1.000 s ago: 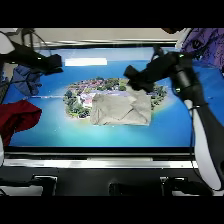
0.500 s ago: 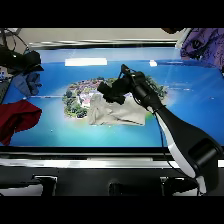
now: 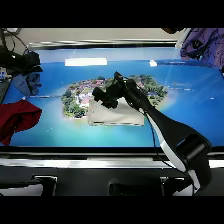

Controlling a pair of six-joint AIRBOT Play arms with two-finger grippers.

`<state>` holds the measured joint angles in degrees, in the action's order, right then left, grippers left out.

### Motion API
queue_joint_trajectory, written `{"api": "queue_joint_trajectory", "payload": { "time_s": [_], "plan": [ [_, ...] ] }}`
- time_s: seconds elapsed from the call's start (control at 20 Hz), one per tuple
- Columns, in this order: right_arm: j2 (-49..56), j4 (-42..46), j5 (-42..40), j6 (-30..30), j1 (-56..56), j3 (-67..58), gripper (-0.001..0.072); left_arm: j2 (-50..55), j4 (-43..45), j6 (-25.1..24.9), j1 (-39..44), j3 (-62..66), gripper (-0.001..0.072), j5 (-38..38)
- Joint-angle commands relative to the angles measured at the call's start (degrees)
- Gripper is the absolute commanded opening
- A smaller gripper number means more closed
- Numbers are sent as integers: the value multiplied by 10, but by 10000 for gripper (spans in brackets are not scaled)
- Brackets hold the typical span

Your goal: Fold the clothes and pants, and hang the long-sleeved shirts on hangers.

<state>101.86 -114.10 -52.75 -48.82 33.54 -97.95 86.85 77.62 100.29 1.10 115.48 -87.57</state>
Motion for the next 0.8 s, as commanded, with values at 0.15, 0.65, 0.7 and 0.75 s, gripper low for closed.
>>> {"api": "queue_joint_trajectory", "payload": {
  "time_s": [0.15, 0.65, 0.7, 0.75],
  "plan": [
    [-93, -24, -111, -118, -117, 0, 493, -1, 0, 0, -1, -8, 23, -7],
    [-105, -226, -269, -464, -512, 167, 540, -5, 0, 0, -1, -8, 23, -10],
    [-96, -229, -264, -492, -516, 193, 540, -5, 0, 0, -1, -8, 22, -10],
    [-82, -229, -256, -519, -515, 216, 540, -5, 0, 0, -1, -8, 23, -10]
  ]
}}
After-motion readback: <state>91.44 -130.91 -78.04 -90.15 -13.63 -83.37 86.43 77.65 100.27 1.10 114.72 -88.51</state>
